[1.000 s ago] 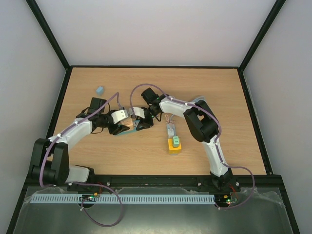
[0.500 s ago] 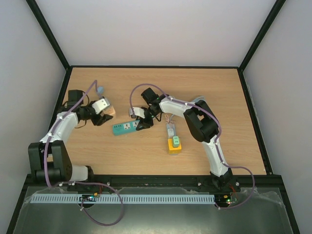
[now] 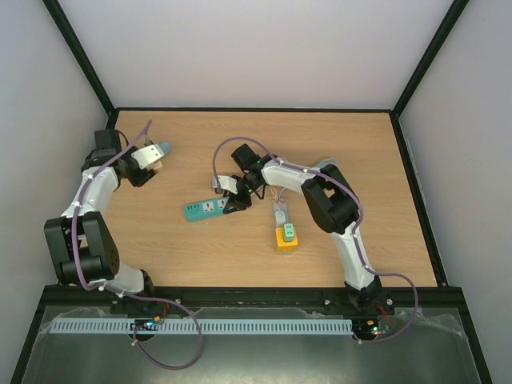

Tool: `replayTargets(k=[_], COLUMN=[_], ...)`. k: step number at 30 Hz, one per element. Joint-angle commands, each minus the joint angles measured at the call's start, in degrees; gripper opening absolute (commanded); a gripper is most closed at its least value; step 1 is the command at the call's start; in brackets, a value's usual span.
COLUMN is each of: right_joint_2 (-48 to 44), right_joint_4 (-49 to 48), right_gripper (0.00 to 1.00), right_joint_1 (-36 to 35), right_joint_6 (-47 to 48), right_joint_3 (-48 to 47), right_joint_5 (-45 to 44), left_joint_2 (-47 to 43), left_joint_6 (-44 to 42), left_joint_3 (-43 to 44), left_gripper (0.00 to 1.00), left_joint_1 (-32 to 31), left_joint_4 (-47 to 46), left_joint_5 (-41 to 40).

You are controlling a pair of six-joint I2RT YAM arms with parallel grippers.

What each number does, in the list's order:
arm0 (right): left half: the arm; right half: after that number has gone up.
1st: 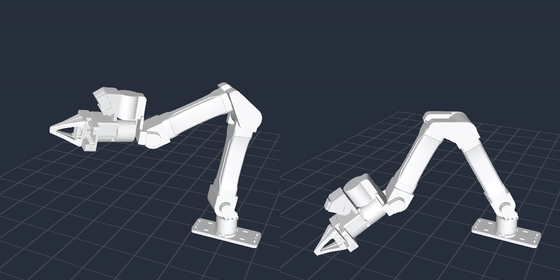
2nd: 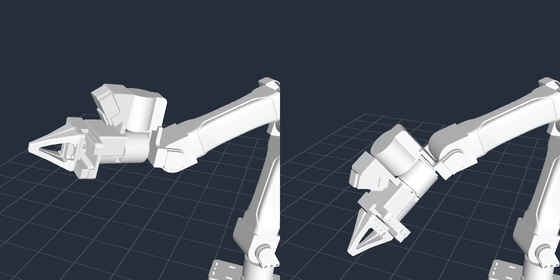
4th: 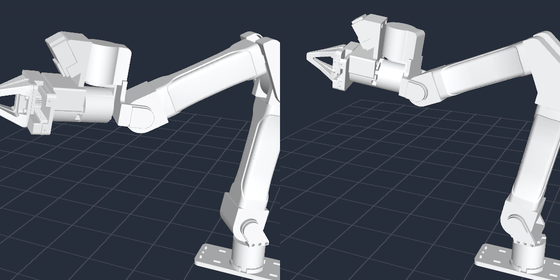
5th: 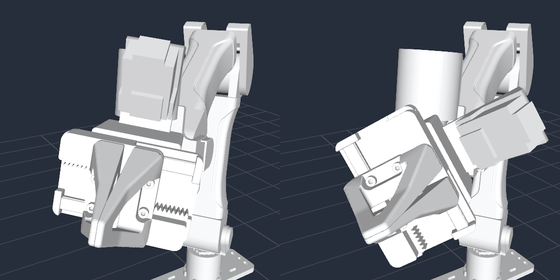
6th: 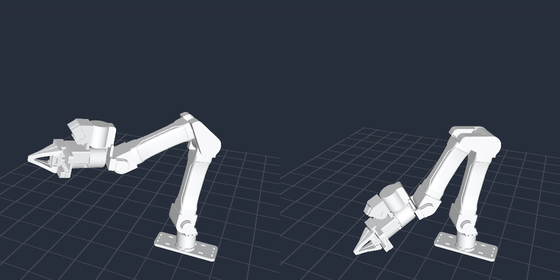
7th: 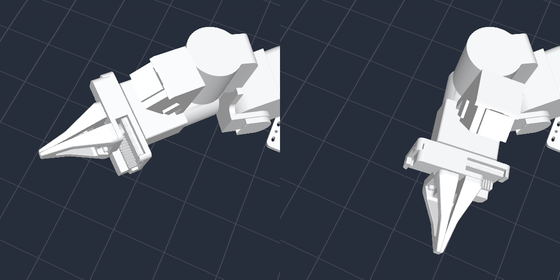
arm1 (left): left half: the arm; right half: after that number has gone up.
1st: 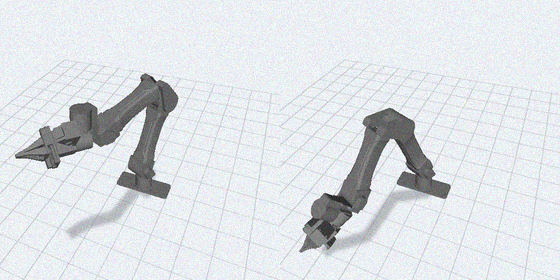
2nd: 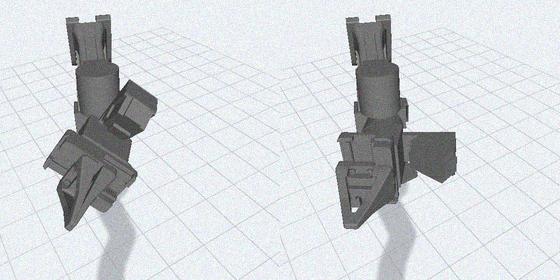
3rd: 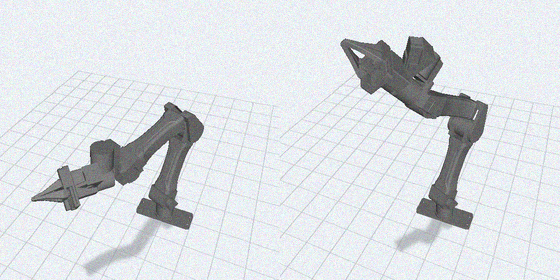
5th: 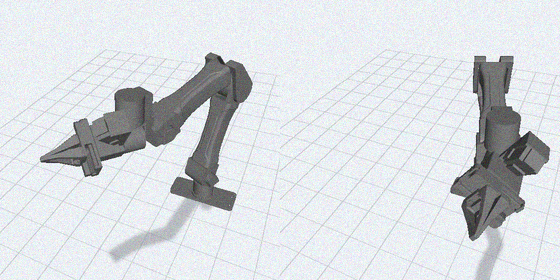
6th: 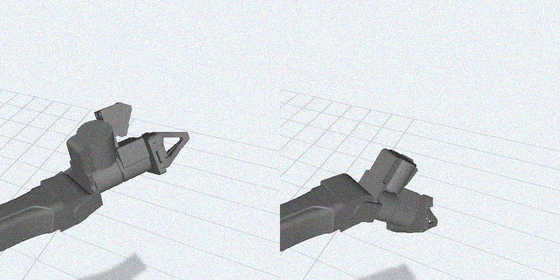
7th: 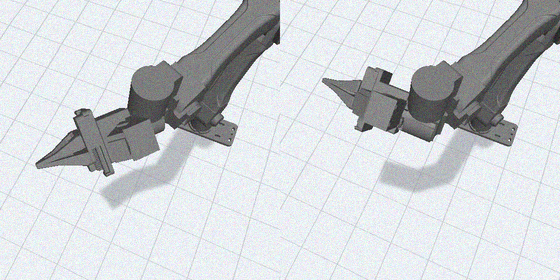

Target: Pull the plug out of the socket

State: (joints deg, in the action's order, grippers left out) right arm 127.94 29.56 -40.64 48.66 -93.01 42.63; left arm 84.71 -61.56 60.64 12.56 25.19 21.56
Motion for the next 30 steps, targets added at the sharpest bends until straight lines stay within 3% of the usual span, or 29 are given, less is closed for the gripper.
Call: replayTargets(k=[1, 7, 20, 30], right_joint_2=[3.89, 3.91, 3.80, 3.81], right_joint_4=[2.93, 2.59, 2.77, 2.74], right_gripper=[0.17, 0.17, 0.18, 0.18], right_joint_1=[0.26, 0.23, 0.29, 0.22], right_joint_6=[-1.16, -1.79, -2.26, -2.25], right_joint_3=[0.65, 0.47, 0.29, 0.39], right_joint_5=[-6.53, -7.06, -6.75, -7.17], left_joint_2=[1.11, 2.41, 10.99, 17.57], left_joint_6=[-4.06, -11.51, -33.05, -39.47], left_joint_3=[1.69, 0.23, -9.12, -8.12], left_gripper=[0.32, 0.34, 0.36, 0.40], left_joint_1=[0.15, 0.09, -1.34, -1.86], left_joint_4=[-7.08, -14.33, -39.73, -44.81], left_joint_5=[-9.78, -17.28, -32.44, -34.62])
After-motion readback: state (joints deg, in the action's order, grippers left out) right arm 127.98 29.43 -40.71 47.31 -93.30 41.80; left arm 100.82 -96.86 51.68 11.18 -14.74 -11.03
